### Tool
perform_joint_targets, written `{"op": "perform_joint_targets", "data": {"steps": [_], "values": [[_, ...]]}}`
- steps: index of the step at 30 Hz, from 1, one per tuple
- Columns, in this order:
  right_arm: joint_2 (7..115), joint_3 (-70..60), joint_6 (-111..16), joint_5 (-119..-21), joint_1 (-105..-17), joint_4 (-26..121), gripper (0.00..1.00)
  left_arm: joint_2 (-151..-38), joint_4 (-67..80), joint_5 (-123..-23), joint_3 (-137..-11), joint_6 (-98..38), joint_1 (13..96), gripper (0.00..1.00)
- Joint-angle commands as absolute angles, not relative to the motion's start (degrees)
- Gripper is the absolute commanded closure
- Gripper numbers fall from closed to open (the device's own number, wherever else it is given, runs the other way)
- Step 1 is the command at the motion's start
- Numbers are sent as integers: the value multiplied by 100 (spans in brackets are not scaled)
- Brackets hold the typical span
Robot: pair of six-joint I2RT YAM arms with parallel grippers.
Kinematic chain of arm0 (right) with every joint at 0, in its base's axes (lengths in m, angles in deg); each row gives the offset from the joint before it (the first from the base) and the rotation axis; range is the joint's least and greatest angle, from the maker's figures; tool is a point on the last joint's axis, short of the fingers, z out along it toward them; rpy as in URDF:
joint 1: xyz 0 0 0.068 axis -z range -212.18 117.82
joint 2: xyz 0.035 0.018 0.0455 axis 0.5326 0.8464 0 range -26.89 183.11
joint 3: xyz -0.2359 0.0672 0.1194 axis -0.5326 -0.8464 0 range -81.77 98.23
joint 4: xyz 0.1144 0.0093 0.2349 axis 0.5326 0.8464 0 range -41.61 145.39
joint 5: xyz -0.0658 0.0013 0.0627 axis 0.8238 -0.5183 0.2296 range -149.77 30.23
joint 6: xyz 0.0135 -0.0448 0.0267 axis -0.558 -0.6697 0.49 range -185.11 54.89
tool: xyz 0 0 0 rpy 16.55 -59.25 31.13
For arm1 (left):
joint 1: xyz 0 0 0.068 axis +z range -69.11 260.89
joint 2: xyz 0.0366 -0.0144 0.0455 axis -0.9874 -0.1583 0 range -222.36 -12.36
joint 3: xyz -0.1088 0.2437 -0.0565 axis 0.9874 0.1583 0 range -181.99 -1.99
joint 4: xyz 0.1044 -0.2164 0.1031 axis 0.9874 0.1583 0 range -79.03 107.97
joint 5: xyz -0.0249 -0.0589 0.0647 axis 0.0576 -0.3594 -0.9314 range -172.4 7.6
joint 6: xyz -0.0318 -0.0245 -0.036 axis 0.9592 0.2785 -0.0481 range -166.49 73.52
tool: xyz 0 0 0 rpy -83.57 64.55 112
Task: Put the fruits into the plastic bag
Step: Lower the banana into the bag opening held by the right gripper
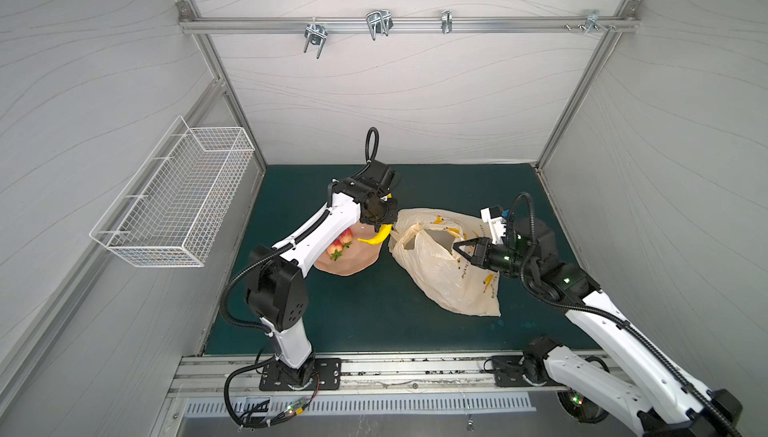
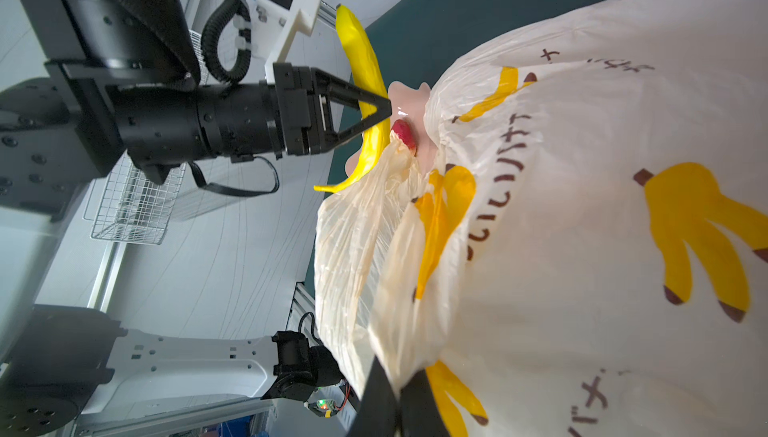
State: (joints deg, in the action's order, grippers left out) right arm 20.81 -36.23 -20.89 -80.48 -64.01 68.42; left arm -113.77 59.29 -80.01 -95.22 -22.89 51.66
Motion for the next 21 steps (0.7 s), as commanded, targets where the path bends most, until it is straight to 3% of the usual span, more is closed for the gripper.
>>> {"op": "perform_joint_targets", "data": {"steps": [1,16,21], "values": [[1953,-3642,-2212,-8057,-6385,6994,100,-11716,5756,-7898,-9954,-2646,5067,100],[1943,-3729,-2021,-8230,-6399,6768,100,-12003,4527,-7397,-9791,-2590,4695,100],[2000,-3730,-1922,-8221,-6399,6633,100,-11654,4328,-7223,-9216,-2593,4473,100]]}}
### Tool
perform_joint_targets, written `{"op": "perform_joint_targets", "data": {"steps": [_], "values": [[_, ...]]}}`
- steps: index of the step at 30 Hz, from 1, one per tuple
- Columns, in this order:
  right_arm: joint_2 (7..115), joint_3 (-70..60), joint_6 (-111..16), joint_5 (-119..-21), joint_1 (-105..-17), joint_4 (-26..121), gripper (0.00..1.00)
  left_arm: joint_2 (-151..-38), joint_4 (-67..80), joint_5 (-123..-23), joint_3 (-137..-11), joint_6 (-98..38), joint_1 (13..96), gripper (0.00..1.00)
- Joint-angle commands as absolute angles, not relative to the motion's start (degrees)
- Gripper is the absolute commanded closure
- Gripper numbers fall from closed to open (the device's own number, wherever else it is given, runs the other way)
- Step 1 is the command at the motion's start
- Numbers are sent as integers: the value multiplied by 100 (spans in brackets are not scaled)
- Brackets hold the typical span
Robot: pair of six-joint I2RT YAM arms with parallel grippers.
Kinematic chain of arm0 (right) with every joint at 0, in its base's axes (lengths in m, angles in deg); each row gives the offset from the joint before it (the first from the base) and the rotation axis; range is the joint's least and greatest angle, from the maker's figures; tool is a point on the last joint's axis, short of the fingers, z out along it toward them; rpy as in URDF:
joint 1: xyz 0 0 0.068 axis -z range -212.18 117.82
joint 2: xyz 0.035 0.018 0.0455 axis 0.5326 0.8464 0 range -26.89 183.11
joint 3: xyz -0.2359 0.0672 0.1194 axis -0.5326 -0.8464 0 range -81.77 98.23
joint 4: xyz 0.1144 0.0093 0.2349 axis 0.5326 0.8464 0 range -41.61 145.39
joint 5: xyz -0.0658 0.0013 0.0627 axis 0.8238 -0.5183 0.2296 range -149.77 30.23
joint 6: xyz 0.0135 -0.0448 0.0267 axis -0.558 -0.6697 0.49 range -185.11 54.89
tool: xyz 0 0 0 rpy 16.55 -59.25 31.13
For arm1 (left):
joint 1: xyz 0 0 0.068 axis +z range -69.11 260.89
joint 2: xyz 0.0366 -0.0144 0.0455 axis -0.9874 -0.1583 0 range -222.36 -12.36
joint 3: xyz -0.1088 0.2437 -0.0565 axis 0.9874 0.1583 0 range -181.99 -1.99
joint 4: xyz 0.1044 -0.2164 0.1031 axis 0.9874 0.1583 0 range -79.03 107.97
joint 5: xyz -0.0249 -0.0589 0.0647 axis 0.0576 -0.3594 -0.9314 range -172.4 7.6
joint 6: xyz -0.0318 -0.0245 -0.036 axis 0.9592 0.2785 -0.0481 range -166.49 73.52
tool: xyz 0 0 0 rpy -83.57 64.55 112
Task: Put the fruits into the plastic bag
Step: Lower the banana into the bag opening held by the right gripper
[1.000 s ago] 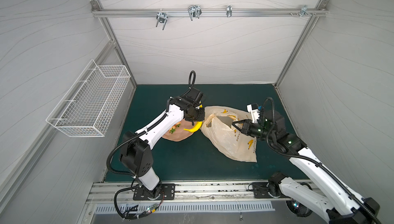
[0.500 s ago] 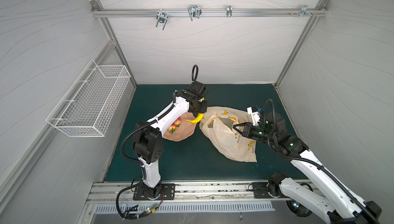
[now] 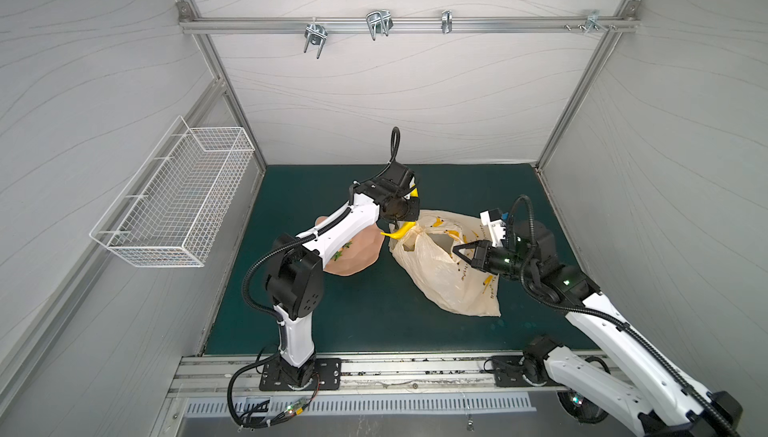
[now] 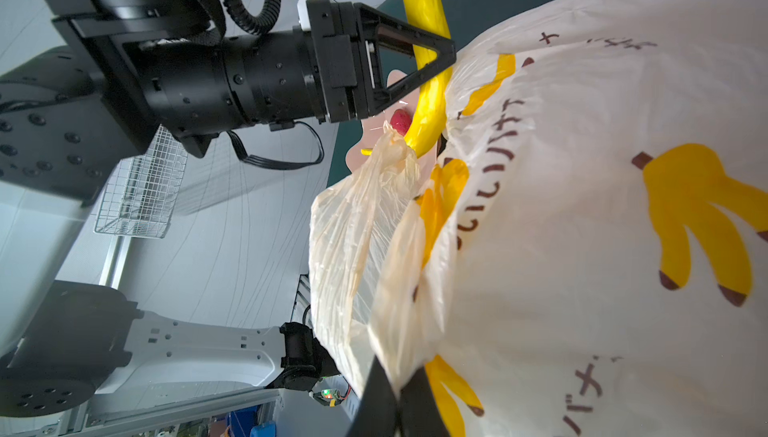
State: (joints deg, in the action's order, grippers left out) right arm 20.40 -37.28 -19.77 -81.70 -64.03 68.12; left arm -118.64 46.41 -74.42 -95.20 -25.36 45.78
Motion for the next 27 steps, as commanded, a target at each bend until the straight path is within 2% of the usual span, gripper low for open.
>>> {"op": "perform_joint_targets", "data": {"steps": [1,13,27], "values": [[2004,-3723,-1915,-8211,-6399,6615,100,-11532,4255,-7206,-9058,-2557,4456,100],[2158,-3632,-1849,-8032,-6398,6649,100,-10180,4024,-7022,-7707,-2279,4271,100],[2206,-3607,-1652,-7962,-6395,6561,100,-10619,4320,-6474,-7640,-2754,3921,100]]}}
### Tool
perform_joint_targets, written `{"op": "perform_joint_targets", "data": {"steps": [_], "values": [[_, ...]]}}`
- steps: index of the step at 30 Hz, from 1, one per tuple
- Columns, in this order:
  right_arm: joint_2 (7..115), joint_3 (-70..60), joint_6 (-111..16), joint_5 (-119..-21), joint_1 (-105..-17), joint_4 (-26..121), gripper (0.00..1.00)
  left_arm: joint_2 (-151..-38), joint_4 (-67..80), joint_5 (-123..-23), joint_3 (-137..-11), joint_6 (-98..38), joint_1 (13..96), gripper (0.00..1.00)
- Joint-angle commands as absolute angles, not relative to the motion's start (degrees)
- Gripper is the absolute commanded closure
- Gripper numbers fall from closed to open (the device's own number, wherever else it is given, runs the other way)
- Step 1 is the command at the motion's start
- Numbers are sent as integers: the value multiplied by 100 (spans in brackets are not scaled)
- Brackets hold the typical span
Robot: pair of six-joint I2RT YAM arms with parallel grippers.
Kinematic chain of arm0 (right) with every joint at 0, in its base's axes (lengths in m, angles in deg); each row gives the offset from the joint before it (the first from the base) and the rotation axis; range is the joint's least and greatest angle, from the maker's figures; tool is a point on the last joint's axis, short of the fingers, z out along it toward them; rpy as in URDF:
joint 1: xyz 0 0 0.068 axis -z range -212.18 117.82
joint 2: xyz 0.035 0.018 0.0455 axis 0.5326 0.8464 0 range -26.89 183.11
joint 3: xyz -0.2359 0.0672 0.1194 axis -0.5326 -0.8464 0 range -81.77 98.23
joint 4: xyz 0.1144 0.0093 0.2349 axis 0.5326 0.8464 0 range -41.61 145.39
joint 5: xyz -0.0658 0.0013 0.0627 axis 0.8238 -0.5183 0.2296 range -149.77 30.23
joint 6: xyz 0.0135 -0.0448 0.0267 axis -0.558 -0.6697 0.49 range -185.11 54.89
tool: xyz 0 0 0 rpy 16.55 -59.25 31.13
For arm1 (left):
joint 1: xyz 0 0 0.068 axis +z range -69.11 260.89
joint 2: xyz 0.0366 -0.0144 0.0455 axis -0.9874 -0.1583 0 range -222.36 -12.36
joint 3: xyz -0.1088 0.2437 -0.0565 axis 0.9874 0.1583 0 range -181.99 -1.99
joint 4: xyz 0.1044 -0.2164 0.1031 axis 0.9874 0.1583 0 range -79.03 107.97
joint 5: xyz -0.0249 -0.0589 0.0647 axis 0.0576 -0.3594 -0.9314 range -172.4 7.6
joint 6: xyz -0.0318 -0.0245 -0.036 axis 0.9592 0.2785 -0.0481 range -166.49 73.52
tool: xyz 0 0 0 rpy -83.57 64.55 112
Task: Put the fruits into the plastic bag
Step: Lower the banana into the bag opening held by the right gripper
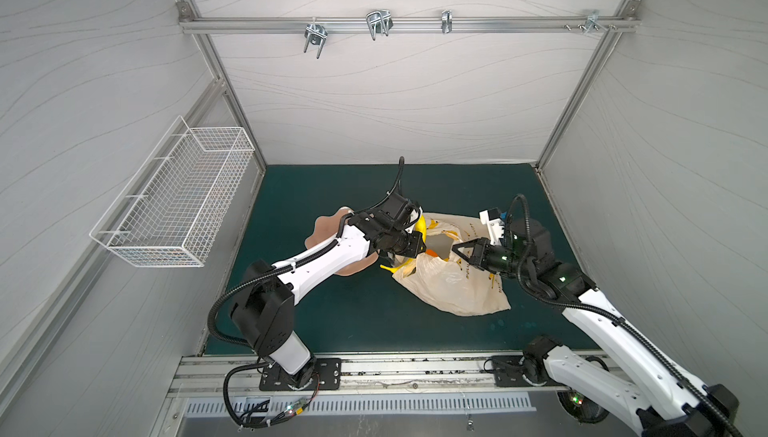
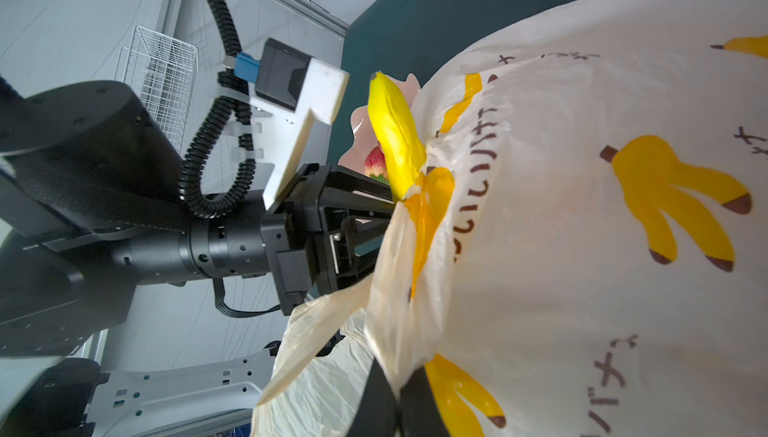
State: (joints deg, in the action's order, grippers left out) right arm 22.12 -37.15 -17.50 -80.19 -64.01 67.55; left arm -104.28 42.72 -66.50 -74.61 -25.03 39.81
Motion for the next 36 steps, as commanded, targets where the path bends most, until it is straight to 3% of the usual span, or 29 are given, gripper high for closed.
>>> {"op": "perform_joint_targets", "data": {"steps": [1,20,36], "values": [[2201,-3606,-1636,-7971,-6399,6552,100,-10654,4333,-6465,-7660,-2792,3895,100],[2276,-3725,-1259,-7919,-6419,6118,100,-11322,4307,-6340,-7998,-3569,3286,100],[2153,-4150,-749,-7555,-6757,5407,100,-12510,4431,-5955,-9664,-2644,3498,100]]}}
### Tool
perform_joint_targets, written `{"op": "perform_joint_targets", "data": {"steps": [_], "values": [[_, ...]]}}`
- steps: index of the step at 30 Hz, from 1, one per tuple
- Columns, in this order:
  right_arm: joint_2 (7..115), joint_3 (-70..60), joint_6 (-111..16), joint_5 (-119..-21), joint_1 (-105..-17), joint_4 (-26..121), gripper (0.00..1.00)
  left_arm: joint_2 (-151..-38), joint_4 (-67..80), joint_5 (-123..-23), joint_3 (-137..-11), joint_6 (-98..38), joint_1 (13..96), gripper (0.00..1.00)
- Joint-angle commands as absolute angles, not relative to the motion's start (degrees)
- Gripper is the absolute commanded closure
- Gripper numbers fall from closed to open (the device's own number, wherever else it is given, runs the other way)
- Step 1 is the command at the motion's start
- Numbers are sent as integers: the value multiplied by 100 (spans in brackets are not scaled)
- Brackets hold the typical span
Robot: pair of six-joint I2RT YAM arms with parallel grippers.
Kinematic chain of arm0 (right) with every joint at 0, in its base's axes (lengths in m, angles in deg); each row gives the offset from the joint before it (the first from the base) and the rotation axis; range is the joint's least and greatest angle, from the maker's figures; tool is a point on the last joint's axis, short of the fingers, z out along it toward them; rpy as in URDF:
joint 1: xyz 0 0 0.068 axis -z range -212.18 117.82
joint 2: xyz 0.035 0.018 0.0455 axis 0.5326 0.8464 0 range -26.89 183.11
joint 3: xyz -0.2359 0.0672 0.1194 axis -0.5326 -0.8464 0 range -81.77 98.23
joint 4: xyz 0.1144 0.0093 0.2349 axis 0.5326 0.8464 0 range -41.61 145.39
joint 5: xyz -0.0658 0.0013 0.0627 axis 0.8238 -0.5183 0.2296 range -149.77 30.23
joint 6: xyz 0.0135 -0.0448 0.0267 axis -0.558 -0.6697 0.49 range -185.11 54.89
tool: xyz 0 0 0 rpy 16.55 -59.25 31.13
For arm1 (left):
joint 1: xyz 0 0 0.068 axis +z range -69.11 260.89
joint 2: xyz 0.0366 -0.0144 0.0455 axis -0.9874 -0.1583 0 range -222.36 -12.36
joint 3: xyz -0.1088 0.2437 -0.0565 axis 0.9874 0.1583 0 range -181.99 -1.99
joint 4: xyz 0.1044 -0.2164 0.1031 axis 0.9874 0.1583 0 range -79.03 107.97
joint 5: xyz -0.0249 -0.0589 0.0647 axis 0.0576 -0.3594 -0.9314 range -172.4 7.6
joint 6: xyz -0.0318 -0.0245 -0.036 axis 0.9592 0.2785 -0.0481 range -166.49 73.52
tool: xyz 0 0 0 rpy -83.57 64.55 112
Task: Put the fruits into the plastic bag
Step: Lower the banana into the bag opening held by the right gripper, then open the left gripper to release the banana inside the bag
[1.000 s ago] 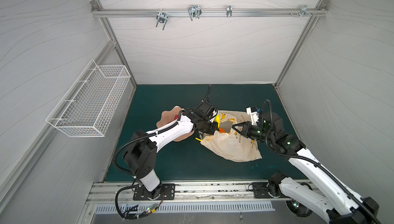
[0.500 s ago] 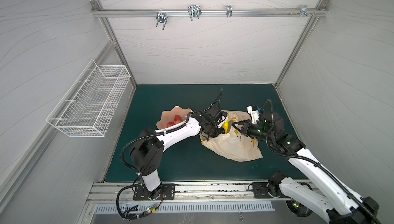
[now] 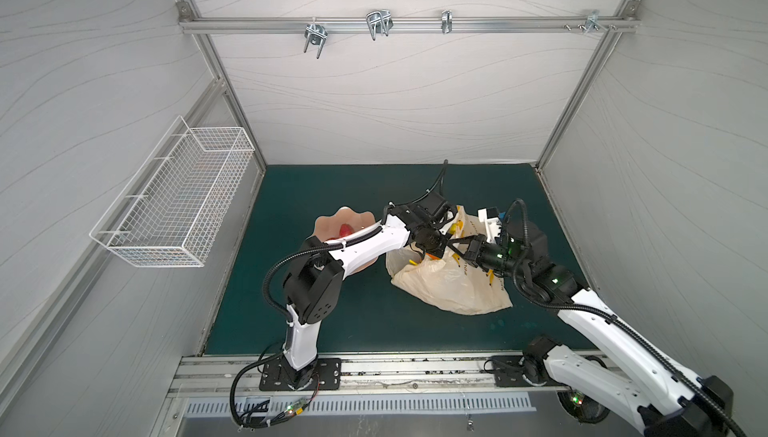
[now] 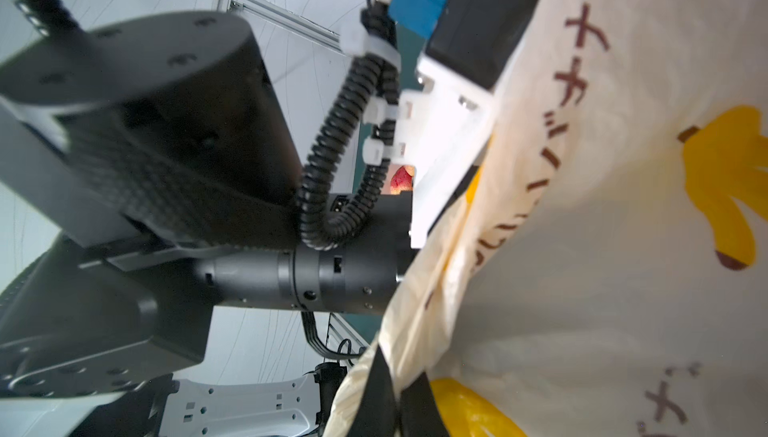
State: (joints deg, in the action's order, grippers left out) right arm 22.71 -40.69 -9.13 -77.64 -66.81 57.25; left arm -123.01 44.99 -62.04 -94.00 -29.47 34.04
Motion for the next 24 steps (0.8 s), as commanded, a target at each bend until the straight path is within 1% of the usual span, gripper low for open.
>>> {"op": "perform_joint_targets", "data": {"steps": [1,11,15,18,19,20,22,23,24], "values": [[2104,-4189,-694,-7462,-6793,5362,100,-12553,4363,-5901,-9661,-2526,3539,100],[1864,-4376,-180,-6159,-7287,4997,100,-12808,3695,-5396,-9763,-1533,3637,100],[1906,-4381,16,-5802,-7418,4842,100,-13045,3880,-5306,-10088,-1432,3654,100],[1975,-4416,63,-5711,-7416,4774,100,-13157,4056,-5265,-10180,-1398,3665,100],[1994,-4425,63,-5697,-7411,4781,100,-13132,4035,-5264,-10110,-1365,3675,98],[2020,-4430,62,-5692,-7412,4792,100,-13095,3978,-5232,-10014,-1290,3691,94],[2055,-4440,67,-5690,-7418,4773,100,-12995,3837,-5176,-9813,-1160,3720,78],[2089,-4451,78,-5691,-7414,4760,100,-12948,3799,-5184,-9730,-1108,3743,74],[2108,-4453,80,-5685,-7405,4760,100,-12912,3781,-5192,-9684,-1060,3773,72]]}}
